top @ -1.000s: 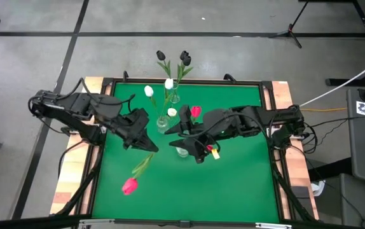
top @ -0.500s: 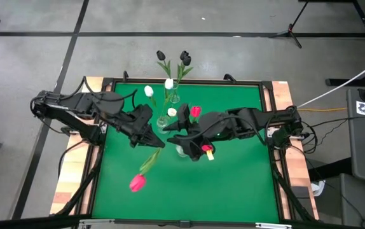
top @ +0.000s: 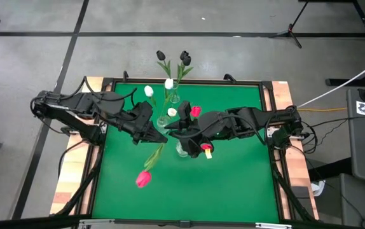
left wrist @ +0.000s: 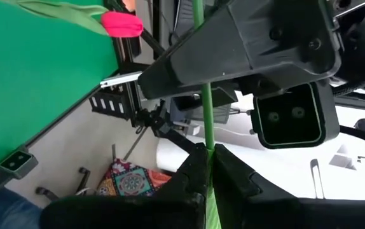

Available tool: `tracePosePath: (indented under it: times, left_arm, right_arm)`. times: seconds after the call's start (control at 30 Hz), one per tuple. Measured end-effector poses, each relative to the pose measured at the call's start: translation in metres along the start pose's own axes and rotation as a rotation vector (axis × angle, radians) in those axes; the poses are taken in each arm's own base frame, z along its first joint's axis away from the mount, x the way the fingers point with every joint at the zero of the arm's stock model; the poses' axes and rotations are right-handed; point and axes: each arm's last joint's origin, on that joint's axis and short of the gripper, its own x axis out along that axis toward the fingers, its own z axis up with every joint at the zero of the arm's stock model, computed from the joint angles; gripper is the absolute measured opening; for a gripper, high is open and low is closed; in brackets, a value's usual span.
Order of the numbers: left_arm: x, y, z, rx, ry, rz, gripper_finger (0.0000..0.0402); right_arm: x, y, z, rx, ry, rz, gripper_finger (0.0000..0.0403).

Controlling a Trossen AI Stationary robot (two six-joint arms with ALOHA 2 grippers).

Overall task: Sort flowers into vase by color
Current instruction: Put the pink flower into the bottom transparent vase

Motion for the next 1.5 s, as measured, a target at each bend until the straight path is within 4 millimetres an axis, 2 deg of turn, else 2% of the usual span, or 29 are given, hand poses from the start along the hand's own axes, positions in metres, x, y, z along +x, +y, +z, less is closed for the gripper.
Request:
tracePosePath:
  times: [0.17, 0.33, 0.53, 0.63, 0.77, 0.97, 1.2, 1.3, 1.37, 1.5]
  left_arm:
    - [0.004, 0.002, 0.001, 0.008, -0.008, 0.012, 0.0008]
    - [0.006, 0.002, 0.001, 0.026, -0.008, 0.016, 0.0008]
    - [0.005, 0.002, 0.001, 0.061, -0.008, 0.015, 0.0009]
    - [0.005, 0.002, 0.001, 0.142, -0.008, 0.014, 0.0018]
    - [0.0, -0.001, 0.001, 0.244, -0.038, -0.005, 0.0046]
    - [-0.006, -0.004, 0.004, 0.338, -0.06, -0.032, 0.011]
    - [-0.018, -0.02, 0.005, 0.446, -0.082, -0.187, 0.0181]
    - [-0.036, -0.026, 0.009, 0.458, -0.119, -0.228, 0.0195]
    - [-0.052, -0.029, 0.01, 0.492, -0.148, -0.253, 0.0197]
    - [-0.083, -0.032, 0.008, 0.582, -0.222, -0.273, 0.0191]
  right_arm:
    - [0.0, 0.001, -0.002, -0.007, 0.033, -0.004, 0.0063]
    - [0.0, 0.002, -0.003, -0.018, 0.043, 0.001, 0.001]
    - [0.0, 0.002, -0.003, -0.035, 0.044, 0.003, 0.0005]
    - [-0.001, 0.002, -0.003, -0.034, 0.054, 0.002, 0.0005]
    - [-0.001, 0.002, -0.004, -0.031, 0.058, 0.005, 0.0004]
    - [-0.001, 0.003, -0.005, -0.018, 0.07, 0.008, 0.0003]
    - [0.0, 0.003, -0.005, -0.018, 0.077, 0.002, 0.0002]
    - [-0.008, -0.003, -0.002, 0.002, 0.046, -0.026, 0.0001]
    - [-0.021, -0.012, 0.001, 0.025, -0.005, -0.057, 0.0001]
    - [-0.071, -0.038, 0.001, 0.09, -0.072, -0.155, 0.0001]
